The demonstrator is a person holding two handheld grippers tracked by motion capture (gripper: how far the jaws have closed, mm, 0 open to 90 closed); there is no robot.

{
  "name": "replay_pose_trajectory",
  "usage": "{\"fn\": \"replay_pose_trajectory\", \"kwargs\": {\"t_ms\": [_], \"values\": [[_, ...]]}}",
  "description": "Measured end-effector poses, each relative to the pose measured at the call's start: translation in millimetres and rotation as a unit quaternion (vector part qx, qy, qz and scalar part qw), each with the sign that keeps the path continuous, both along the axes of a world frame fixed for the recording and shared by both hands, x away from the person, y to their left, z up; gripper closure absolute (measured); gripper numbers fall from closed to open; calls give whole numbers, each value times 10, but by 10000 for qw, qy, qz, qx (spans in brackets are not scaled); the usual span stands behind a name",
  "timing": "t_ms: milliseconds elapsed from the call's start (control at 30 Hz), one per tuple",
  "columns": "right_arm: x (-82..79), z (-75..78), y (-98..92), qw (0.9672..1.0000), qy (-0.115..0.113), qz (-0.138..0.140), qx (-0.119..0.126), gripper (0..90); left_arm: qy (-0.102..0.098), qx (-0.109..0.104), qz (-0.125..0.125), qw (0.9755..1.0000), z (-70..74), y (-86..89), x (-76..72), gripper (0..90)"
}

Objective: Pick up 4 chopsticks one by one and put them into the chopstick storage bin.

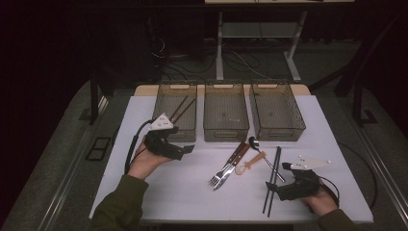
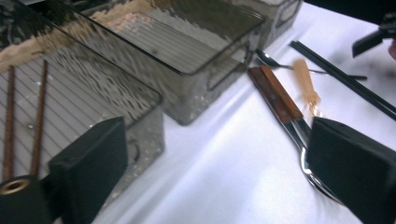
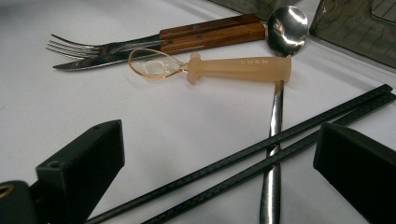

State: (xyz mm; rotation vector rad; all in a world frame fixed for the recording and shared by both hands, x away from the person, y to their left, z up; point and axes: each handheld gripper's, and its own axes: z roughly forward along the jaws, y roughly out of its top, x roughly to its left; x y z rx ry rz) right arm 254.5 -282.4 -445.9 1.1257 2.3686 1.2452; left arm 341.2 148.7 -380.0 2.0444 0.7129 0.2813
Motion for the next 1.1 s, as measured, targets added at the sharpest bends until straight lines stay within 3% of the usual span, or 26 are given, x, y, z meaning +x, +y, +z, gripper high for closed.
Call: {"fn": "replay_pose_trajectory", "kwargs": {"t_ms": [67, 400, 867, 1100], "values": [[-4, 2, 1, 10000, 8, 4, 1, 16, 21, -11, -43, 10000, -34, -6, -59, 9], [-1, 3, 3, 10000, -21, 13, -13, 16, -247, -116, -231, 9994, -173, 8, -365, 0], [-1, 4, 6, 10000, -28, 24, -26, 16, -122, -46, -477, 9988, -402, 22, -614, 0], [1, 12, -11, 10000, -37, -34, 13, 16, -35, -42, -422, 9991, -486, 61, -699, 1]]}}
